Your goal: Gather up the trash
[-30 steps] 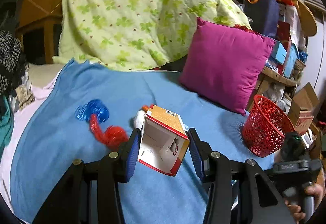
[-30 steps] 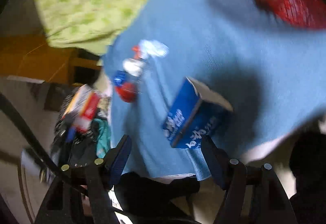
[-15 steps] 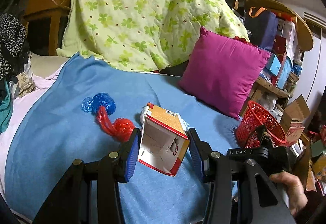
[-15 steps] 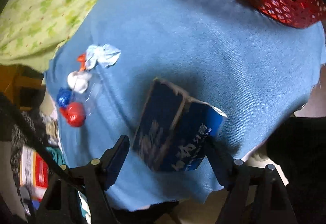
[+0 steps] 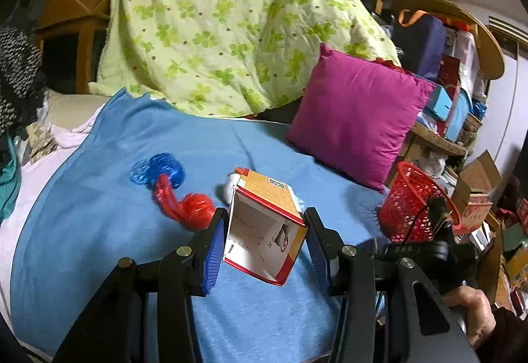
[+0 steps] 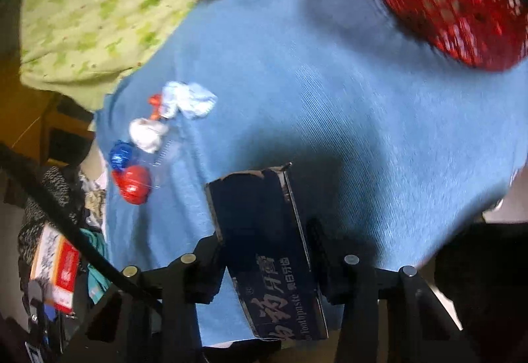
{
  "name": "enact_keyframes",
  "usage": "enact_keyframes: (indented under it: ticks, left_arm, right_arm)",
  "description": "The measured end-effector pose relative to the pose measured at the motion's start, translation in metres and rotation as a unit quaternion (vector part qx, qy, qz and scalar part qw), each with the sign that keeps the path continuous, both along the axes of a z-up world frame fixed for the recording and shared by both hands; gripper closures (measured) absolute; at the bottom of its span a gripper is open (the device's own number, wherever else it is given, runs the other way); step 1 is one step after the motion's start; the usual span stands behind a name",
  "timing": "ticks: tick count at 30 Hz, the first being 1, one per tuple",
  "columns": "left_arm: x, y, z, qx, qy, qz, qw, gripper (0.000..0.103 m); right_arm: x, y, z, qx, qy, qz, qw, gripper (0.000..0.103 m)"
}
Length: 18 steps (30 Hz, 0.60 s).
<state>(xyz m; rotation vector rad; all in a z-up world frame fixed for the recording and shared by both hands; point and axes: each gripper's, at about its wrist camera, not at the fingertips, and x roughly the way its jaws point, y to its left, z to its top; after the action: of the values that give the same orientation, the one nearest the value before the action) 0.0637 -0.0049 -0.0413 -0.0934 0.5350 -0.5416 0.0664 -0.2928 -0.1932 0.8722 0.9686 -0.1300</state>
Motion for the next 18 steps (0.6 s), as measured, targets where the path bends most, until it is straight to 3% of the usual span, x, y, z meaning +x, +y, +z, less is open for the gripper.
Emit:
enact_keyframes:
  ticks: [6, 11, 14, 18]
  left_arm:
    - [-0.006, -0.049, 0.031, 0.007, -0.034, -0.054, 0.9979, 0.054]
    - [-0.005, -0.110, 0.062, -0.010, -0.051, -0.125, 0.9908, 0.054]
    - [-0.005, -0.154, 0.075, -0.013, -0.059, -0.167, 0.9842, 0.054]
    - [-0.006, -0.218, 0.082, -0.008, -0.058, -0.218, 0.9742, 0.054]
  right_arm:
    - [-0.024, -0.024, 0.068, -0.026, -0.120, -0.010, 0.992, 0.055]
    - [-0.068, -0.071, 0.132, -0.075, -0.211, -0.055, 0.973, 0.055]
    - [-0.090, -0.108, 0.158, -0.097, -0.233, -0.094, 0.963, 0.055]
    - [-0.111, -0.154, 0.168, -0.097, -0.241, -0.135, 0.956, 0.055]
